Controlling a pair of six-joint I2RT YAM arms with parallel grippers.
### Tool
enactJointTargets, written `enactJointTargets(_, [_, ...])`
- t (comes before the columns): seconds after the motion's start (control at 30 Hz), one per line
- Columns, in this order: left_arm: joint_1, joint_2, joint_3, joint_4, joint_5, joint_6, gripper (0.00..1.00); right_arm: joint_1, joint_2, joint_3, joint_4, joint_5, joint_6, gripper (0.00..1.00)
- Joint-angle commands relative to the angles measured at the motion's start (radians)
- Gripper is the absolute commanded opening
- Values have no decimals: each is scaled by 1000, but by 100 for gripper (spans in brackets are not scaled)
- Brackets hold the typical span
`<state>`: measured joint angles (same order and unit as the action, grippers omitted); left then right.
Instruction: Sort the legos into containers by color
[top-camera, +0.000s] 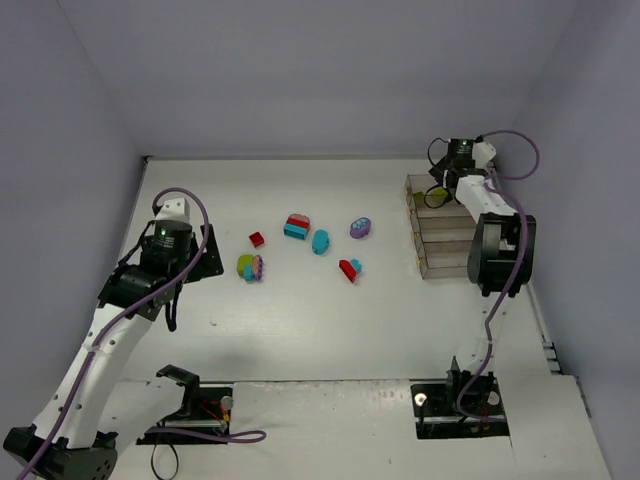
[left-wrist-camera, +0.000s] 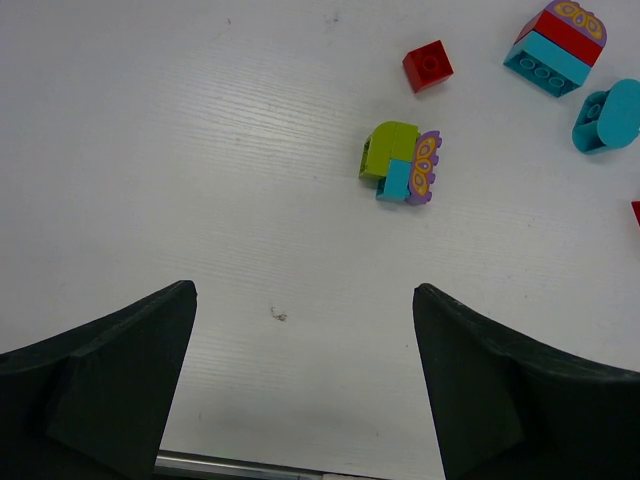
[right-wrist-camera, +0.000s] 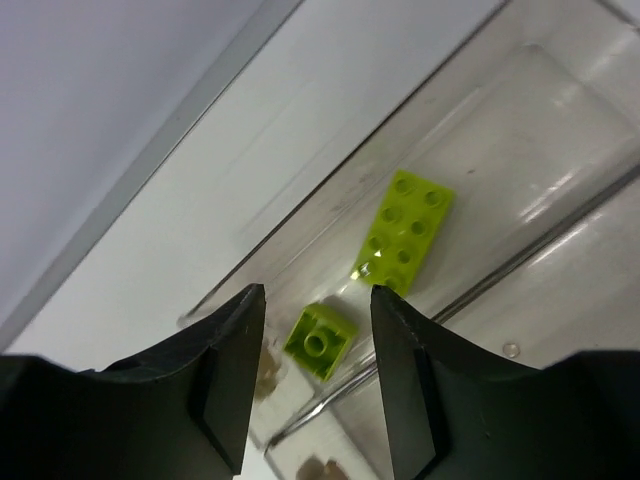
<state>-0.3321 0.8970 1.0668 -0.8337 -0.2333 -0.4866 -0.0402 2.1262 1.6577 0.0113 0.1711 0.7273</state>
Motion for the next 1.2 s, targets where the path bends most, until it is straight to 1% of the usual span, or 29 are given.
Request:
enactJointTargets(0.0, [-2, 6, 24, 38, 0, -4, 83, 40, -155, -12, 110, -148, -229, 43])
enactJointTargets(0.1, [-2, 6, 25, 44, 11, -4, 83, 137, -215, -55, 118, -229, -414, 47])
enactJointTargets(0.17, [-2, 8, 22, 48, 17, -4, 83, 216, -241, -99, 119, -268, -529, 53])
enactJointTargets(0.2, [-2, 8, 24, 50, 18, -3, 83, 241, -264, -117, 116, -297, -552, 60])
enactJointTargets(0.27, [-2, 11, 25, 48, 23, 2, 83, 310, -293, -165, 108, -312, -569, 67])
enactJointTargets(0.3, [-4, 11, 24, 48, 23, 3, 83, 333, -301, -182, 102, -312, -565, 72])
enactJointTargets(0.37, [-4, 8, 25, 44, 23, 3, 83, 382, -311, -223, 96, -285, -552, 74])
enactJointTargets(0.4, [-4, 5, 27, 42, 25, 3, 83, 431, -311, -236, 95, -263, -522, 75])
enactJointTargets(0.43, [-4, 3, 25, 42, 23, 3, 83, 454, -311, -249, 95, -193, -493, 75])
enactJointTargets(0.53, [-2, -6, 21, 36, 20, -4, 83, 525, -301, -302, 93, -83, -343, 75])
enactJointTargets(0.63, [-4, -13, 22, 21, 22, -6, 83, 580, -272, -322, 82, -44, -234, 75])
enactJointTargets(0.73, [-2, -30, 24, 4, 23, -6, 83, 649, -232, -306, 64, -12, -197, 75])
enactJointTargets(0.77, [-4, -42, 21, -2, 23, -6, 83, 663, -212, -300, 56, 22, -172, 75])
enactJointTargets(0.83, [-4, -55, 16, -10, 23, -6, 83, 692, -192, -286, 49, 33, -145, 74])
enactJointTargets(0.87, [-4, -64, 15, -18, 23, -6, 83, 698, -171, -283, 46, 36, -114, 74])
enactJointTargets(1.03, [-2, -86, 13, -42, 23, -4, 83, 726, -103, -245, 36, 51, -72, 73])
enactJointTargets(1.13, [-2, -95, 9, -50, 23, -4, 83, 737, -68, -227, 32, 70, -62, 69])
enactJointTargets(1.17, [-4, -99, 9, -53, 22, -4, 83, 738, -57, -220, 30, 76, -57, 66])
